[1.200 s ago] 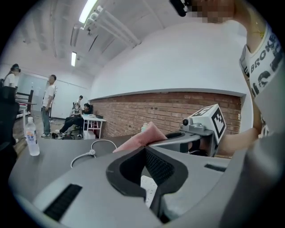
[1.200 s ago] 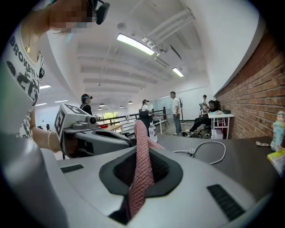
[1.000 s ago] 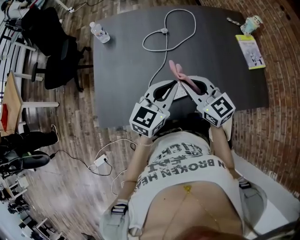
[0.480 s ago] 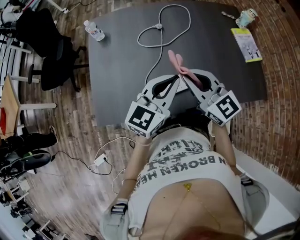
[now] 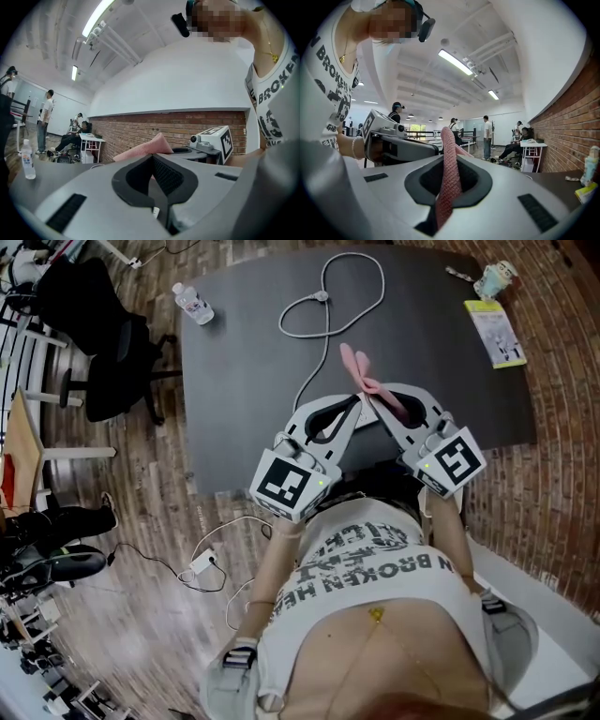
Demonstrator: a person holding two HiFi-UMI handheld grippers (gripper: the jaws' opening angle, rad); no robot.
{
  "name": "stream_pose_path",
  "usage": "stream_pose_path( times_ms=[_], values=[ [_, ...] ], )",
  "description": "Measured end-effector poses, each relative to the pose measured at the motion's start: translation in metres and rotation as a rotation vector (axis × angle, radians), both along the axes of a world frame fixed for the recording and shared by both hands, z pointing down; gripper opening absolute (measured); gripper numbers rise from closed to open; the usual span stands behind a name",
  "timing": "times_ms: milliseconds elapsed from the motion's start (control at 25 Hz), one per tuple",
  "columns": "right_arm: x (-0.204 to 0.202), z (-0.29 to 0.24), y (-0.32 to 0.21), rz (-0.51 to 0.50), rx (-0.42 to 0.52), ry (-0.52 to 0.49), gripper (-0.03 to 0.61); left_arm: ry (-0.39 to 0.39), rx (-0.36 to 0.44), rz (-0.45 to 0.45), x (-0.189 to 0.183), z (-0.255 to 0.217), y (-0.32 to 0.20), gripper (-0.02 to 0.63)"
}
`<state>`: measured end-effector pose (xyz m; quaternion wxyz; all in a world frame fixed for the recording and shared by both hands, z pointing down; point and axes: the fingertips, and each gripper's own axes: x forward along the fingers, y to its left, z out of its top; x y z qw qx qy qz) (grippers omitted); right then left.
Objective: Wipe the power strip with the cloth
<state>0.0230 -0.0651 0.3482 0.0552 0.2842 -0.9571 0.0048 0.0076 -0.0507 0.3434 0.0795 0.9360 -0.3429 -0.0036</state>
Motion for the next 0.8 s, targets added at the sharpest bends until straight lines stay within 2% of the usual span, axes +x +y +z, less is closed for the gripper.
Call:
stream_pose_path(
  times_ms=[800],
  values=[
    [-0.0045,0.0053,0.0,-0.01,-0.013,0.031,0.015,-0.005,0.001,0.002,-0.0032,-0.0016,0.0008,0.008]
  ],
)
